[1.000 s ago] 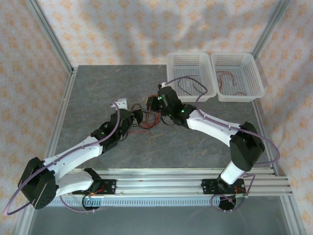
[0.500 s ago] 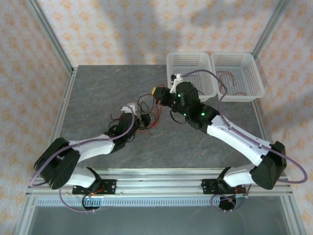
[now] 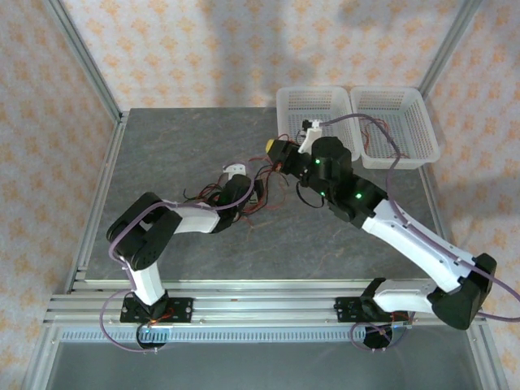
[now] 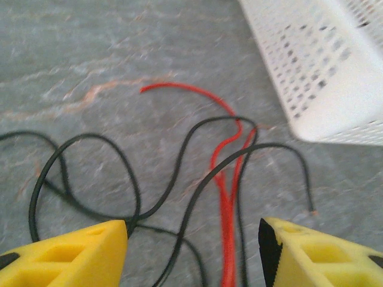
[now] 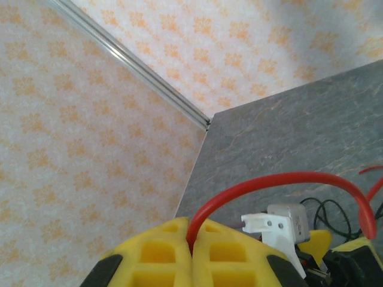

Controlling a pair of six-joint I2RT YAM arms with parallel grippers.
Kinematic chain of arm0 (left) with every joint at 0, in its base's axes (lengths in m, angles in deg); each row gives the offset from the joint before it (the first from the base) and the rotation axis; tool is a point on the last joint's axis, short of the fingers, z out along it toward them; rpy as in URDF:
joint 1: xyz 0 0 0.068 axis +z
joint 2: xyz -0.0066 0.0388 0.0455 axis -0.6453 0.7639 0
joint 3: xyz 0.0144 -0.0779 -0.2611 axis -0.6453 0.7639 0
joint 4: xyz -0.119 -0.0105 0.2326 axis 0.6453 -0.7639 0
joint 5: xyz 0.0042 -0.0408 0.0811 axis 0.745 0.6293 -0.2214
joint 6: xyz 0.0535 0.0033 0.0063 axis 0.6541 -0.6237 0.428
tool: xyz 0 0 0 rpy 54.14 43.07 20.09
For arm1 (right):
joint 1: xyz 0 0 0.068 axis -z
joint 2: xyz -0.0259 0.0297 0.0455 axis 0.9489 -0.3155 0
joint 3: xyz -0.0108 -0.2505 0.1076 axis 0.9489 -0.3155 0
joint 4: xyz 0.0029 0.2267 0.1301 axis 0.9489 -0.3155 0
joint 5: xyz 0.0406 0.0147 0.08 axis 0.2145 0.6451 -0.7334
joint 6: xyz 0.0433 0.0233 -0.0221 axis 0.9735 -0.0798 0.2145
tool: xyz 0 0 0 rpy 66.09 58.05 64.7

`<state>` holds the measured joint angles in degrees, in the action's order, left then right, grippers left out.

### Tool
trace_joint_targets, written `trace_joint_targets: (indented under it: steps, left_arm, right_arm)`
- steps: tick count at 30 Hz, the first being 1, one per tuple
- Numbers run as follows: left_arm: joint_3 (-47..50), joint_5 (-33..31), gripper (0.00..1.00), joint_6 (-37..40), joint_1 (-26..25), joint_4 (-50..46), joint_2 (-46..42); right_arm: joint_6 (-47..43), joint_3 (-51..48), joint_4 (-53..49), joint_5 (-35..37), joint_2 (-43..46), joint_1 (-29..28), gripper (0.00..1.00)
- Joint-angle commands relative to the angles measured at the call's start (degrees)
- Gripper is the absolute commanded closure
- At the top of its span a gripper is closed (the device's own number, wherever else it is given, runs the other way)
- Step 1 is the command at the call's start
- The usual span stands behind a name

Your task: Untangle the cables

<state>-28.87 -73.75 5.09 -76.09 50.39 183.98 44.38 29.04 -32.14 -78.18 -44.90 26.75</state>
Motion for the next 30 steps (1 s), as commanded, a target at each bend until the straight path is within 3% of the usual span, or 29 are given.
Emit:
trace_joint_targets:
  steps: [1, 11, 20, 30]
  left_arm:
    - [1.2, -3.2, 0.39, -3.3, 0.0, -2.8, 1.0]
    - [8.0, -2.8, 0.4, -8.4, 0.0, -3.4, -0.1]
    - [13.6, -2.0, 0.41, -11.2, 0.0, -1.5, -0.8]
    - [18.0, -0.4, 0.42, -12.5, -0.1, 0.8, -3.1]
  right_arm:
    - [-4.3, 5.4, -3.0, 5.6, 2.9, -0.2, 1.0]
    - [-13.5, 21.7, -10.2, 10.5, 1.6, 2.0, 1.0]
    - [-21.6, 39.5, -14.5, 14.3, -5.3, 4.8, 1.0]
    - [-36.9, 53.9, -9.5, 30.7, -12.3, 7.6, 1.0]
